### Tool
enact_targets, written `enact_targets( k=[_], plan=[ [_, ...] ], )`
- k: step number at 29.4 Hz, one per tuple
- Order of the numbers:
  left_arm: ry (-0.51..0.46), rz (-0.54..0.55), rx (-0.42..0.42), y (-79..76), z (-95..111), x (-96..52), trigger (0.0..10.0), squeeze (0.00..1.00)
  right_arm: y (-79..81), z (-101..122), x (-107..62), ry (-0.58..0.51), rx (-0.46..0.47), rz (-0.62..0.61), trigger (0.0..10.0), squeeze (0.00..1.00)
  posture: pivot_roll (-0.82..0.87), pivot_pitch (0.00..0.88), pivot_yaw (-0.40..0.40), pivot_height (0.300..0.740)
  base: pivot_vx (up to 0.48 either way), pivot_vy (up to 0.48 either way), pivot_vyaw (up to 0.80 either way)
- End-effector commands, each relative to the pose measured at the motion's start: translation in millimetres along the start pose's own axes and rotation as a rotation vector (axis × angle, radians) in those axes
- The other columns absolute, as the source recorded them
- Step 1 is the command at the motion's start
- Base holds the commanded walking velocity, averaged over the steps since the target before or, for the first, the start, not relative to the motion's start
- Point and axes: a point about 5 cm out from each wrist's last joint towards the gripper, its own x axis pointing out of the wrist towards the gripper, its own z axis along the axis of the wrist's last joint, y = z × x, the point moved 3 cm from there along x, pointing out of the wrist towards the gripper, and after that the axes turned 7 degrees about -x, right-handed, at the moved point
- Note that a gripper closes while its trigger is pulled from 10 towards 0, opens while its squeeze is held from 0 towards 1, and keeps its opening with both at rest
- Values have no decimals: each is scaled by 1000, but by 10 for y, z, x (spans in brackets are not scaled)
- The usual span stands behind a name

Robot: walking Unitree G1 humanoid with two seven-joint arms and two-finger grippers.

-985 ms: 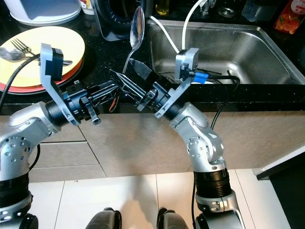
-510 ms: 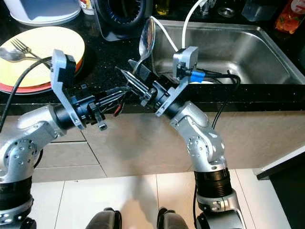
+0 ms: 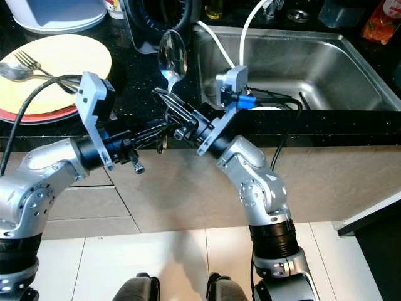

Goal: Kitchen organization

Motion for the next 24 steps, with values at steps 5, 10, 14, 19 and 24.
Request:
enact_targets(
  k=[5,10,14,19,24],
  plan=[
    [-81,65,-163,138,1,-68,10000,1000,-230,232,-91,-92,-31,-122,0,0,144,130,-29,740,0,0,0],
    [-179,-1,-193,46,146,-61,10000,1000,-264,290,-84,-128,-11,-140,0,0,145,131,-32,740,0,0,0],
    [-189,-61,-191,-61,177,-60,10000,1000,-307,328,-79,-151,-2,-165,0,0,145,133,-33,740,0,0,0],
    [-122,-99,-163,-190,107,-47,10000,1000,-441,395,-87,-175,-33,-252,0,0,147,138,-34,740,0,0,0],
    [-63,-63,-117,-213,29,-57,10000,1000,-692,466,-119,-172,-140,-410,0,0,155,151,-44,740,0,0,0]
  ],
)
